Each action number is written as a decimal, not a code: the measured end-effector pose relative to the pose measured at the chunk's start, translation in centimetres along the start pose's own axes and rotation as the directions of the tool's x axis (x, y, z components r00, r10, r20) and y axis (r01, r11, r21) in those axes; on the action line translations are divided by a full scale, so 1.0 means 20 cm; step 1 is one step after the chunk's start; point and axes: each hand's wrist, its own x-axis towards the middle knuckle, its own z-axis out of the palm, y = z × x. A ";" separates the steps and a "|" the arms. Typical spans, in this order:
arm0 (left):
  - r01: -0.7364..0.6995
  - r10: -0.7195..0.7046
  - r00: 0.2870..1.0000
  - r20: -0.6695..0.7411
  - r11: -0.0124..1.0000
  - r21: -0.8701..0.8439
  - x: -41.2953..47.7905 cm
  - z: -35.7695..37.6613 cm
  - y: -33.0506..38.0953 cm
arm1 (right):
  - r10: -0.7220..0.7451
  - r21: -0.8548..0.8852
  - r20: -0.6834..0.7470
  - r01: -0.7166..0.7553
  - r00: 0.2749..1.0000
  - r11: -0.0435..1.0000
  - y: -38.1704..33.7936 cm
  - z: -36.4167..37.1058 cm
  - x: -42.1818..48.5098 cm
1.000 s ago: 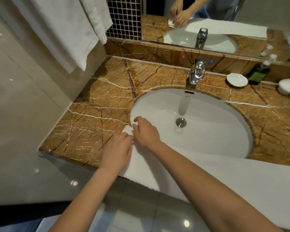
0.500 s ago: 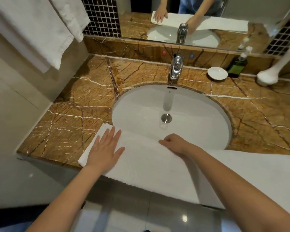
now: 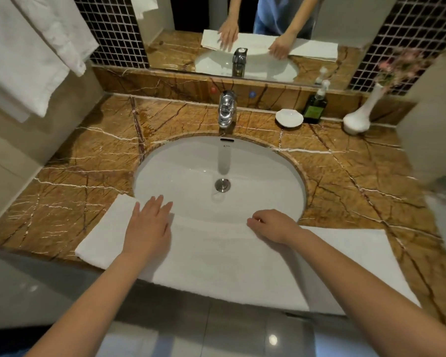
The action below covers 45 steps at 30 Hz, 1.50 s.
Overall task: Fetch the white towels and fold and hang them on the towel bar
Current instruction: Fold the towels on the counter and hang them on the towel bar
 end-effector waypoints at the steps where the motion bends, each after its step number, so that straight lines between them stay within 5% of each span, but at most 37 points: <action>1: -0.026 0.026 1.000 -0.010 0.998 -0.063 0.02 0.00 0.10 | 0.003 0.003 -0.018 -0.003 1.000 1.000 0.07 -0.05 -0.03; 7: -0.285 0.340 0.932 0.124 0.901 -0.328 0.12 0.03 0.77 | 0.013 0.001 -0.119 -0.013 0.993 1.000 0.43 -0.26 -0.25; 12: -0.335 0.423 0.884 0.197 0.869 -0.363 0.18 0.05 1.13 | 0.028 -0.089 -0.128 -0.040 0.991 0.995 0.71 -0.32 -0.39; 24: -0.218 0.264 0.951 0.161 0.942 -0.256 0.22 0.10 1.27 | 0.194 -0.098 -0.156 -0.210 0.969 0.973 1.04 -0.40 -0.52; 28: -0.282 0.280 0.959 -0.044 0.923 -0.261 0.13 0.12 1.28 | 0.289 -0.197 -0.211 -0.330 0.934 0.923 0.96 -0.42 -0.56; 32: -0.103 0.062 0.988 -0.140 0.947 -0.304 -0.07 0.15 1.14 | 0.046 -0.342 -0.401 -0.196 0.915 0.919 0.73 -0.30 -0.64; 37: 0.187 -0.180 0.982 0.056 0.971 -0.147 -0.29 0.21 0.81 | -0.183 -0.371 -0.028 0.160 0.983 0.915 0.48 -0.03 -0.72; 45: 0.223 -0.214 0.972 0.098 0.970 -0.097 -0.34 0.24 0.74 | -0.119 -0.471 0.044 0.126 0.992 0.873 0.44 0.01 -0.72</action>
